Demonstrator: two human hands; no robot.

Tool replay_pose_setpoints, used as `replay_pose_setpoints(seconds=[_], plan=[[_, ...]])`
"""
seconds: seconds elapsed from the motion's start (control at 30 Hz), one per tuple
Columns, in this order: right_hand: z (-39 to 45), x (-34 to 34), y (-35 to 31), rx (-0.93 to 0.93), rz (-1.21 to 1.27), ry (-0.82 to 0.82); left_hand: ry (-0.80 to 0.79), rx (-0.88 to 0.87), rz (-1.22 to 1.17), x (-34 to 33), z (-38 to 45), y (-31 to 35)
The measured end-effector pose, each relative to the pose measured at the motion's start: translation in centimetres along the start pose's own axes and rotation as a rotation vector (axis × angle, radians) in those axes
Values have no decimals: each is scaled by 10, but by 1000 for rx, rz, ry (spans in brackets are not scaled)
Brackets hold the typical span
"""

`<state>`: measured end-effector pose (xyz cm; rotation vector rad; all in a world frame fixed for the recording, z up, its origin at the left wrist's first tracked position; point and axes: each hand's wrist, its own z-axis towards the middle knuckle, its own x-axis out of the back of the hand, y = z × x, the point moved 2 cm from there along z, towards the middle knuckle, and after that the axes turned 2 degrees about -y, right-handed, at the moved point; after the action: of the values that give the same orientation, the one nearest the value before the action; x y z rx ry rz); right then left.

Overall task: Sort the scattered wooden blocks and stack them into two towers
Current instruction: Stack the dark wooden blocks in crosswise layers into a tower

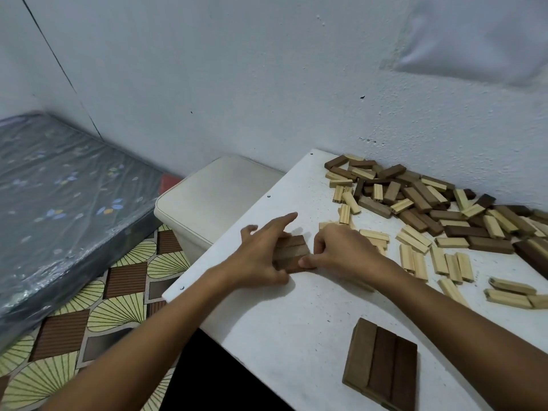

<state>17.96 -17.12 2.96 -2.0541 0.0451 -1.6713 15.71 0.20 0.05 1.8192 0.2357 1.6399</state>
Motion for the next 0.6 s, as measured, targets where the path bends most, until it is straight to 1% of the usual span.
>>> replay_pose_setpoints(seconds=[0.1, 0.17, 0.2, 0.23, 0.27, 0.33, 0.37, 0.43, 0.6], plan=[[-4, 0, -3, 17, -19, -23, -132, -53, 35, 13, 11, -4], [-4, 2, -2, 41, 75, 43, -138, -72, -20, 17, 14, -5], [-2, 3, -1, 45, 198, 99, -92, -73, -95, 17, 14, -6], [0, 4, 1, 35, 377, 140, -10, -65, -207, 17, 12, -6], [0, 3, 2, 15, 583, 139, 92, -40, -342, 15, 10, -5], [1, -3, 1, -23, 963, 20, 265, 36, -622, 9, 3, -3], [2, -7, 1, -29, 1086, -46, 312, 72, -734, 4, 1, -2], [0, -12, -4, -8, 1226, -126, 356, 118, -862, -5, -2, 1], [-1, -17, -17, -29, 1294, -160, 431, 173, -1068, -15, -1, 14]])
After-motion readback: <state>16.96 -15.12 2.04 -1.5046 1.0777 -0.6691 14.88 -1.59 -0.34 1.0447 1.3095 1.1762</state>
